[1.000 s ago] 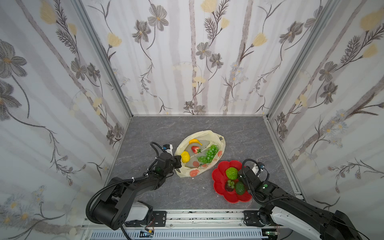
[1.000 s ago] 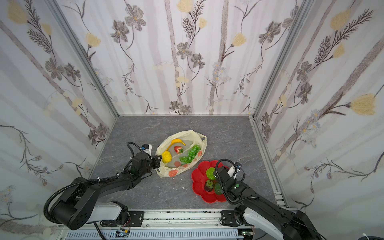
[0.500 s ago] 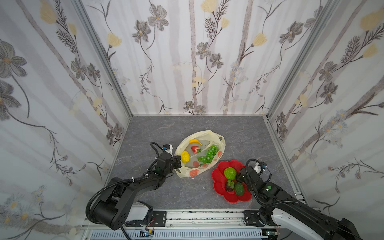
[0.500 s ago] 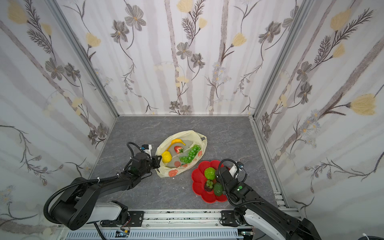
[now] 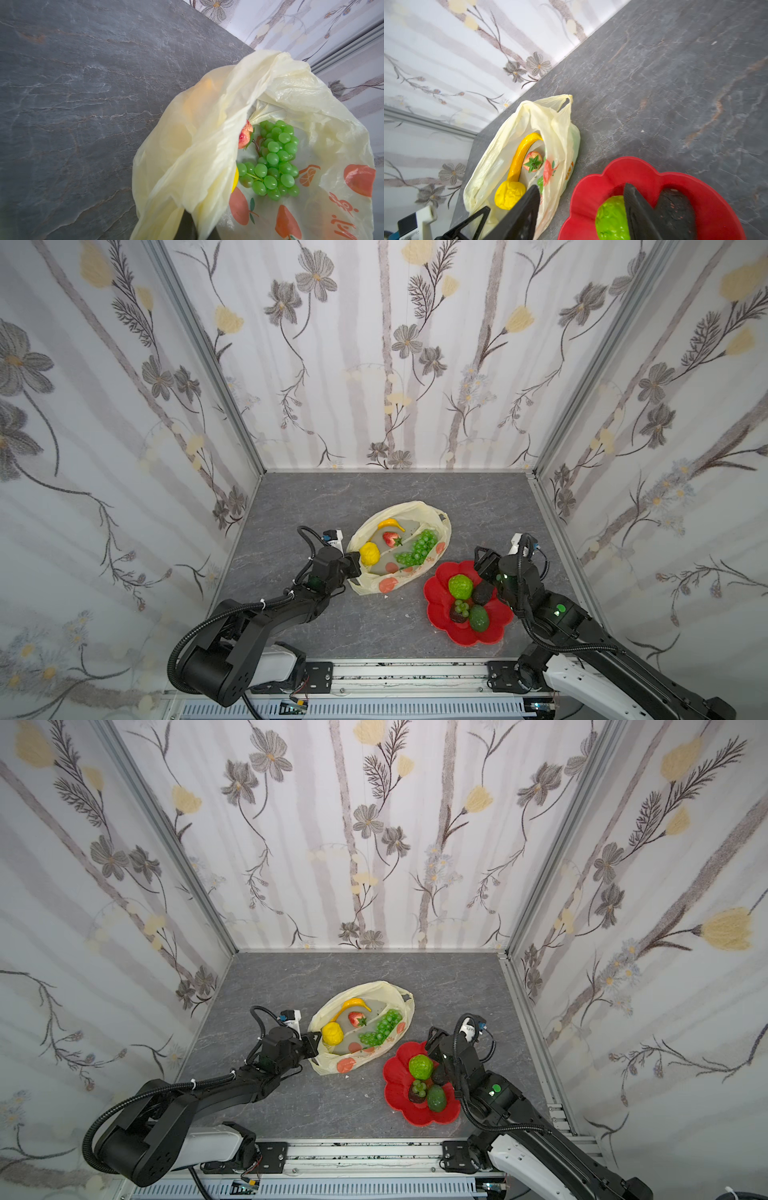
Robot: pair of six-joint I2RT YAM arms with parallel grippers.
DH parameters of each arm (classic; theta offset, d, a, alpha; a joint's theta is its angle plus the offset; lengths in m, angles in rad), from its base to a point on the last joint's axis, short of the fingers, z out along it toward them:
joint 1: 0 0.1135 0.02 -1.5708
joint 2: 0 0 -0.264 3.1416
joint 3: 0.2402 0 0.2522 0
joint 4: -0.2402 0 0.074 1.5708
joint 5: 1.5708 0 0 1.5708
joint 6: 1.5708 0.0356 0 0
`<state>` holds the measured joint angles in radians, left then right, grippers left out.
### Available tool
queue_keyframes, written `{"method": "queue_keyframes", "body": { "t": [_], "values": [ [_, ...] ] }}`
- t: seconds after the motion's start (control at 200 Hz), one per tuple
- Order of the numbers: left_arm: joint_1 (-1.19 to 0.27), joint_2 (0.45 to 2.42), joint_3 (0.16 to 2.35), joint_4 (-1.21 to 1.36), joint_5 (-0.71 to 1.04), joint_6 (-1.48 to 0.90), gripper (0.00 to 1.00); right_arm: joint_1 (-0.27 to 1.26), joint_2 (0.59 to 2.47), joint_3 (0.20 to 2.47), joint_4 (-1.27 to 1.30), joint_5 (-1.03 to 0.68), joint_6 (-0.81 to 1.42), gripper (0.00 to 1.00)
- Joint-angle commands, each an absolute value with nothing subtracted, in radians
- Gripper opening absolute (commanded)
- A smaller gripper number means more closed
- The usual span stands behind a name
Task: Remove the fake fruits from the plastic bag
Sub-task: 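Move the right gripper back into the bag toward the yellow fruit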
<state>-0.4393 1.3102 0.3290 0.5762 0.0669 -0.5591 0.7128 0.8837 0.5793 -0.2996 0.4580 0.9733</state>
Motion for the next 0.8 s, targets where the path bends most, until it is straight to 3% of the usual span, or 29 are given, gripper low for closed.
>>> {"method": "queue_keyframes", "body": {
  "t": [0.0,0.335,0.555,0.794],
  "values": [
    [-0.438,1.31,0.325,0.588,0.036,-0.581,0.0,0.735,0.968,0.626,-0.167,0.344,0.879,0.65],
    [-0.436,1.325,0.313,0.587,-0.009,-0.613,0.0,0.882,1.443,0.924,-0.056,0.185,0.752,0.62],
    [-0.416,1.327,0.305,0.587,-0.007,-0.628,0.0,0.955,1.788,1.189,-0.128,0.093,0.651,0.58],
    [-0.403,1.359,0.313,0.589,0.011,-0.637,0.0,0.983,1.985,1.345,-0.128,0.007,0.625,0.56]
  ]
}}
